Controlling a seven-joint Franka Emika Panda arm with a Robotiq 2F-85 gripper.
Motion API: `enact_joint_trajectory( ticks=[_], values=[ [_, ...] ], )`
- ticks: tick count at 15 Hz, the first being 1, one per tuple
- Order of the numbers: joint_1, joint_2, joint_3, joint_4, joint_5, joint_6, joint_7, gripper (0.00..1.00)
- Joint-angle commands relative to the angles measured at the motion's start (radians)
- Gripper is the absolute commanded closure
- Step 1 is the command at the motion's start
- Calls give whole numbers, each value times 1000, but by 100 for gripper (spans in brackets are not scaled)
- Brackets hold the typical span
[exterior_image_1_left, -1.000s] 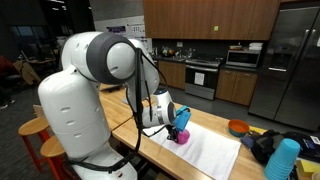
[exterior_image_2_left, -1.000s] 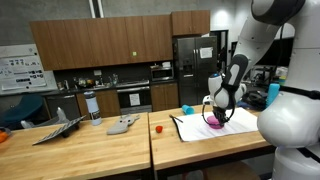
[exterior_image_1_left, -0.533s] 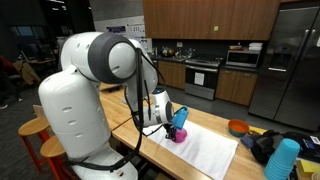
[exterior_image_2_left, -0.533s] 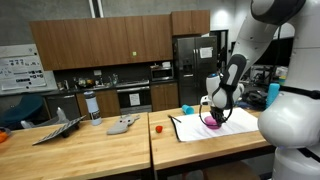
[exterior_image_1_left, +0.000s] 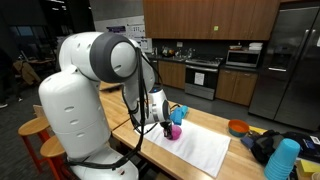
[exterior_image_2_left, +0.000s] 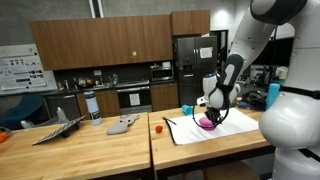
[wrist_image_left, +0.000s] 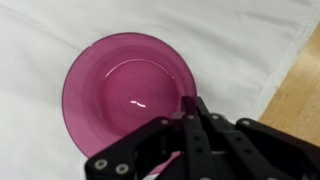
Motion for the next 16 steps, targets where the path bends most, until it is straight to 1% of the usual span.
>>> enact_joint_trajectory(
  ticks=[1,2,3,4,6,8,13,14,15,16],
  values=[
    [1,16,0,-4,17,4,-73,99],
    [-1,13,-2,-3,18,-7,-89,99],
    [1,11,0,-2,26,-23,-96,71],
    [-3,-1,3,2,8,-5,-55,96],
    [-3,2,3,-2,13,-16,-72,85],
    [-3,11,3,-3,13,-17,-77,72],
    [-3,14,3,-3,15,-17,-83,71],
    [1,0,5,-14,16,2,-98,46],
    [6,-19,10,-19,28,-1,-103,46],
    [12,-32,13,-26,50,7,-125,41]
  ],
)
